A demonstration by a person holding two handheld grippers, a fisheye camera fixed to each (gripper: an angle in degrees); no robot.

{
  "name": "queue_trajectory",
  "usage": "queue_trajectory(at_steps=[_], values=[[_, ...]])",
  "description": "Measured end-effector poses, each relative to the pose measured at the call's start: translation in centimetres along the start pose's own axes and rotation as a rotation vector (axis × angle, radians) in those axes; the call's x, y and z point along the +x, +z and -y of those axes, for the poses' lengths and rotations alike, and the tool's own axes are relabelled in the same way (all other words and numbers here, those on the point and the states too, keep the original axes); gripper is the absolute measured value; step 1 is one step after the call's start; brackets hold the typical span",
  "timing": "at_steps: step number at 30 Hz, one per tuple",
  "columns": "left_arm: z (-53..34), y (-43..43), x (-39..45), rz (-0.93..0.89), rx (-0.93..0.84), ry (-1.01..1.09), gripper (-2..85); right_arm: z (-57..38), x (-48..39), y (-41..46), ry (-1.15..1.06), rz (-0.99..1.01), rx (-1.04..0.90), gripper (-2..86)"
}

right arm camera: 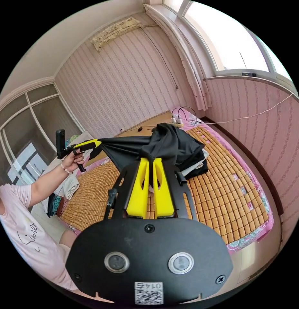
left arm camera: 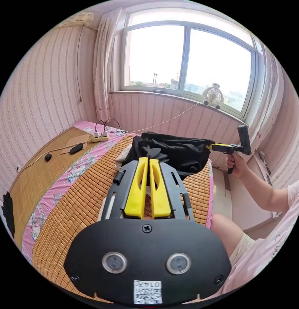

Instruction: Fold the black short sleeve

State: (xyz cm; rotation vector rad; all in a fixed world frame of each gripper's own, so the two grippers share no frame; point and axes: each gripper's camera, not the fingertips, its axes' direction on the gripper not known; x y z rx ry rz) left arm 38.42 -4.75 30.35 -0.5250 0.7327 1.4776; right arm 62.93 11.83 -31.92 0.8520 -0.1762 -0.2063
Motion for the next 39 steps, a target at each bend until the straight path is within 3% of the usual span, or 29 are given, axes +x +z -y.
queue_trajectory(at_steps=[4, 7, 14, 20, 25, 27, 32, 39], values=[[-5.3, -8.8, 1.1, 0.047, 0.128, -0.045, -1.0, 1.8, -4.4, -7.2, -0.058, 0.128, 0.135, 1.0], [-11.2, -16.8, 0.8, 0.067, 0.227, -0.136, -1.0, 3.4, -8.4, -8.5, -0.117, 0.174, 0.124, 0.9], [-24.0, -30.8, 0.5, 0.288, 0.336, -0.311, -1.0, 7.0, -19.6, 1.9, -0.201, 0.404, -0.094, 0.7], [-34.1, -39.2, 3.2, 0.393, 0.491, -0.327, -1.0, 7.9, -27.4, 5.6, -0.272, 0.601, -0.024, 0.6], [-46.7, -37.3, 6.2, 0.391, 0.368, -0.429, -1.0, 1.3, -30.8, 9.9, -0.37, 0.628, -0.187, 0.7], [-54.6, -33.1, 7.2, 0.346, 0.209, -0.556, -1.0, -3.4, -31.0, 12.4, -0.375, 0.582, -0.299, 0.8], [-68.3, -24.6, 8.9, 0.242, -0.008, -0.884, -1.0, -20.3, -27.3, 22.6, -0.14, 0.363, -0.865, 1.4], [-75.0, -18.9, 7.9, 0.201, -0.157, -0.982, -1.0, -24.9, -27.5, 26.8, -0.111, 0.122, -0.98, 3.4]])
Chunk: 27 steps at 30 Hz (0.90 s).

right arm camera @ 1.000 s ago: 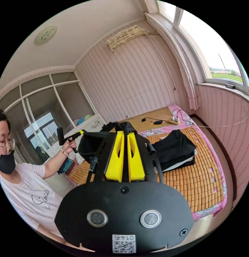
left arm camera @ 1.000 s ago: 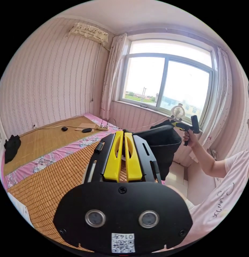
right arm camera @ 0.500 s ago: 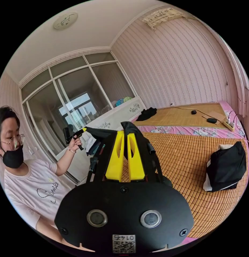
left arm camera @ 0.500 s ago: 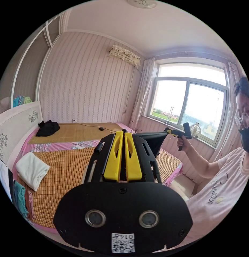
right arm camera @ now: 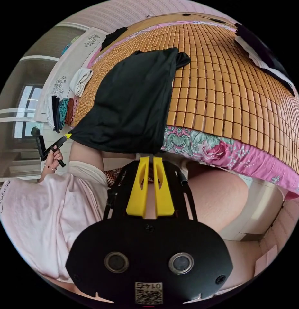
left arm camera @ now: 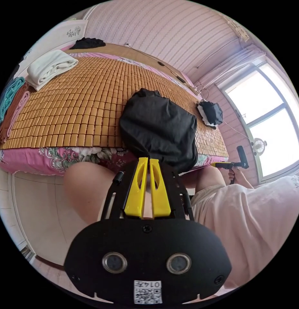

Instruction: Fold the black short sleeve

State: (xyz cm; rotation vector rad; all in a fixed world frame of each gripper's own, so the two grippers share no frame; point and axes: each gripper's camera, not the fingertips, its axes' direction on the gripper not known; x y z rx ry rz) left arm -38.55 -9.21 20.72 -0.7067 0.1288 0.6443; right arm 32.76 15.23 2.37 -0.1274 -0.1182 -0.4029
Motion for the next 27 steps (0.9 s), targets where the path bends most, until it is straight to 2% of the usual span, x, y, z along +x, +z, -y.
queue_trajectory(at_steps=[5, 10, 15, 22, 27], values=[[-0.1, 1.5, -1.6, -0.045, 0.036, -0.02, -1.0, 4.3, -0.9, 3.0, 0.008, -0.043, -0.071, 8.1], [-0.1, 2.8, -2.5, -0.052, 0.062, -0.008, -1.0, 8.0, -1.7, 7.2, 0.012, -0.058, -0.19, 9.3], [0.0, 4.4, -3.4, -0.035, 0.071, 0.008, -1.0, 10.1, -1.7, 9.4, 0.053, -0.204, -0.22, 1.9], [0.3, 5.0, -3.9, -0.047, 0.13, 0.043, -1.0, 8.0, -0.1, 2.3, 0.048, -0.119, -0.026, -0.1], [2.1, 5.1, -3.4, -0.17, 0.223, 0.09, -1.0, 6.9, 1.1, -4.0, 0.061, -0.097, 0.141, 0.1]])
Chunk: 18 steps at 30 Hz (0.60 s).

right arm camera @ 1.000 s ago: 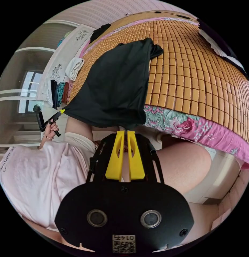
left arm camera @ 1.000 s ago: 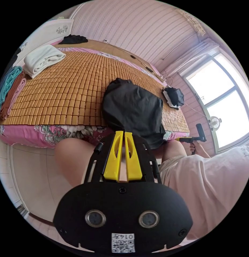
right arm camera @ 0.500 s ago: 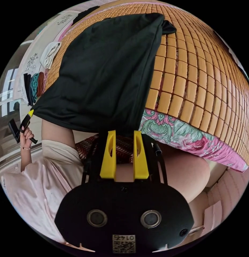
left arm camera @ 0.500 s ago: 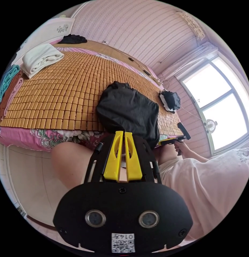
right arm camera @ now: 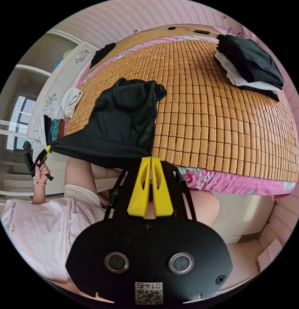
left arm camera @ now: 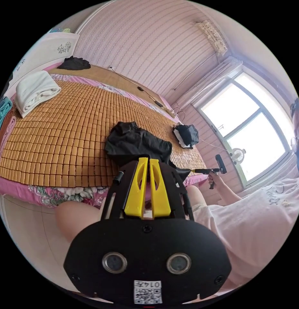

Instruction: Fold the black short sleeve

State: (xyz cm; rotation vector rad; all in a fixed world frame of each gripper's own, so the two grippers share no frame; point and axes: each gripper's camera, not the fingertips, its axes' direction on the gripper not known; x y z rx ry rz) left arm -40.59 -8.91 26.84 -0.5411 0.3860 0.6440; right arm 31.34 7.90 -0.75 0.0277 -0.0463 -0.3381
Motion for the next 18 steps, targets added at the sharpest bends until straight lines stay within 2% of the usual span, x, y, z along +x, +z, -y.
queue_trajectory(at_steps=[2, 4, 9, 18], values=[[0.9, 1.0, 0.4, 0.028, -0.005, 0.043, -1.0, 0.5, 1.0, -2.8, 0.022, -0.003, 0.112, 0.6], [1.4, 2.5, 0.1, 0.087, -0.029, 0.053, -1.0, 0.7, 2.2, -3.1, 0.058, 0.012, 0.131, 1.6], [0.0, 7.1, -3.4, 0.148, -0.138, -0.046, -1.0, -0.8, 4.0, 0.5, 0.126, 0.068, 0.053, 6.8], [-2.8, 7.9, -6.2, 0.181, -0.153, -0.084, -1.0, -3.2, 1.2, 4.4, 0.056, 0.011, -0.036, 10.7]])
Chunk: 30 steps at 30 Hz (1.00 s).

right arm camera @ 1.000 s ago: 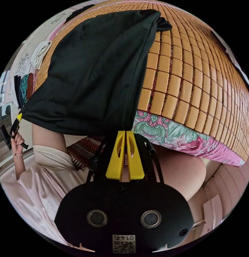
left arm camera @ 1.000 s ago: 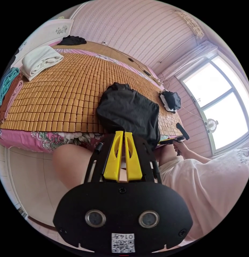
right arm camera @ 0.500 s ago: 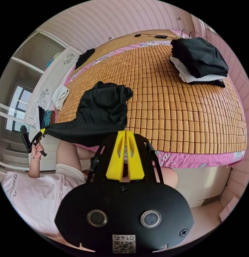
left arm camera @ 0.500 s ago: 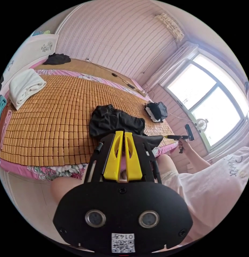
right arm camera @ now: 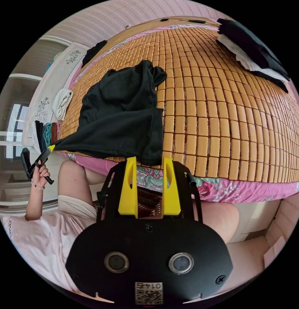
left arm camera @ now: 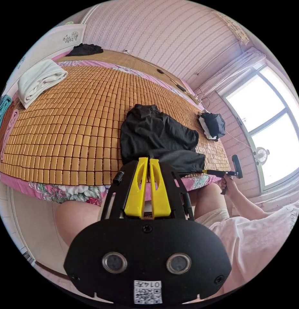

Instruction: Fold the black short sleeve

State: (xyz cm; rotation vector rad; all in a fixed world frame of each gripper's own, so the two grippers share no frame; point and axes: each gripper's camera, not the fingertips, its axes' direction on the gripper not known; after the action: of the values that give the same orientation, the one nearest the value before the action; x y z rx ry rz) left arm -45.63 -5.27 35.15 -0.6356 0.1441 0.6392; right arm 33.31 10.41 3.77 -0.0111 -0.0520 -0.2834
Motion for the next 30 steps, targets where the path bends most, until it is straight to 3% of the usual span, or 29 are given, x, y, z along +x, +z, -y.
queue_trajectory(at_steps=[4, 10, 17, 25, 30], values=[[-0.8, -0.3, -0.7, -0.006, 0.01, 0.015, -1.0, -1.4, -0.2, -0.3, -0.022, -0.068, -0.025, 2.9], [-2.4, -4.0, -1.1, -0.058, 0.123, 0.08, -1.0, -6.9, 2.0, -10.9, -0.1, 0.196, 0.202, 0.8], [-2.2, -13.6, 1.7, -0.231, 0.469, 0.222, -1.0, -14.4, 2.4, -27.9, -0.277, 0.609, 0.735, 0.4], [-2.8, -30.7, 7.6, -0.264, 0.891, 0.473, -1.0, -22.5, -4.2, -45.2, -0.6, 0.651, 1.074, 0.3], [-7.7, -42.1, 11.7, -0.224, 1.142, 0.668, -1.0, -30.8, -9.7, -54.8, -0.865, 0.619, 1.248, 0.3]])
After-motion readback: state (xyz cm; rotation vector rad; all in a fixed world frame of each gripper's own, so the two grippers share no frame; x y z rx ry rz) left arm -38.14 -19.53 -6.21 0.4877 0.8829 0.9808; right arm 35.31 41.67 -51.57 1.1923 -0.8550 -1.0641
